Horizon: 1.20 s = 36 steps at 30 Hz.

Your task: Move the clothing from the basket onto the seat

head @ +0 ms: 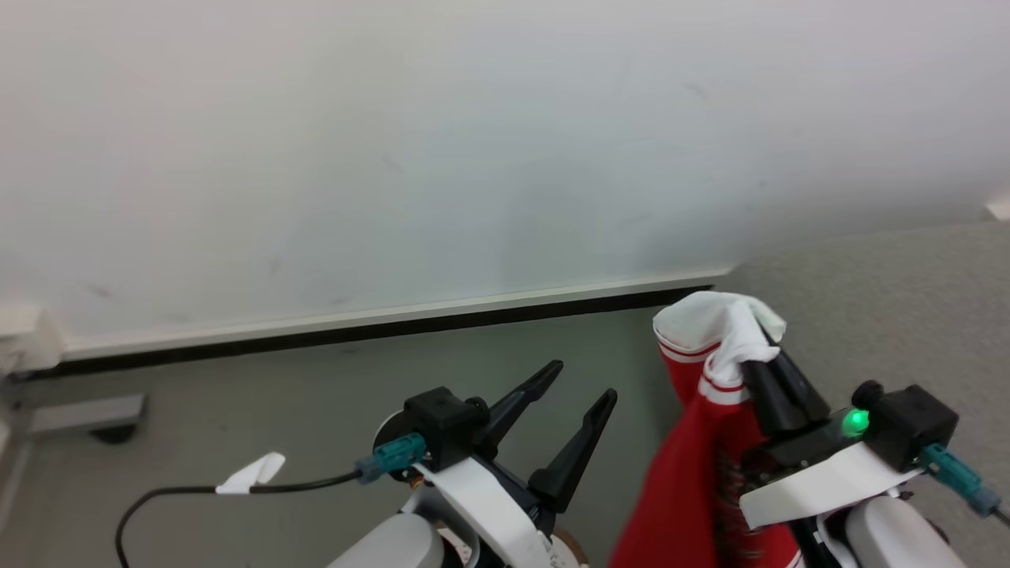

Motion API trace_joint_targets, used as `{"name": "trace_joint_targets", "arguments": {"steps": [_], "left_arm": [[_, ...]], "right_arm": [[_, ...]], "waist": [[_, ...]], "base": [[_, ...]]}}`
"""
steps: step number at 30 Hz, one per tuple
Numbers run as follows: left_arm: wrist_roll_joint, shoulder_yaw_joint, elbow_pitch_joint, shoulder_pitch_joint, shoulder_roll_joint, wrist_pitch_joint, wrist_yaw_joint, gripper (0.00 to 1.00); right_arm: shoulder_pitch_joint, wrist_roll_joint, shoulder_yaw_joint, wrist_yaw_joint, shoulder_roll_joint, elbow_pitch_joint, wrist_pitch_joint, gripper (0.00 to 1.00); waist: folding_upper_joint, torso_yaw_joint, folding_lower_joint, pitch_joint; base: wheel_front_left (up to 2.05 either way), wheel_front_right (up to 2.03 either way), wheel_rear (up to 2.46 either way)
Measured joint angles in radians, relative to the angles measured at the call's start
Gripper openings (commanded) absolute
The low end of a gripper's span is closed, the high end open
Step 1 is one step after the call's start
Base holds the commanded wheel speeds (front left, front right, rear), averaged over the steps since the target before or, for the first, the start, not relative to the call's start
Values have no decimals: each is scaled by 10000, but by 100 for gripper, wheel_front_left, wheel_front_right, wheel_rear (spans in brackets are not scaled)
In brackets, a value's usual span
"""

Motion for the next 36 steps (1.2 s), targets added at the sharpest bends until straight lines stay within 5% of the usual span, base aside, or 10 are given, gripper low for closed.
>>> {"name": "trace_joint_targets", "arguments": {"steps": [10,19,30,36], "left_arm": [[307,-290,-115,-68,-82,-341,-244,100],[786,-504,165,-120,-92,-514,-257,100],[876,-591,464,-292,-132,-558,-261,100],[1120,-700,408,-717,17,-274,-291,100]], "right_arm": [[315,-178,-1152,0,-401,-963,0,0],[598,848,-1275,0,-194,-1607,0,0],[-92,1041,-1041,0,-453,-1712,-2,0],[-1917,2972,-901,0,-924,-1229,-6,0]], "waist": [[0,-1928,0,235],[0,-3271,0,580],[0,-3639,0,1074],[0,-3461,0,1711]], "base": [[0,0,0],[0,0,0],[0,0,0],[0,0,0]]}}
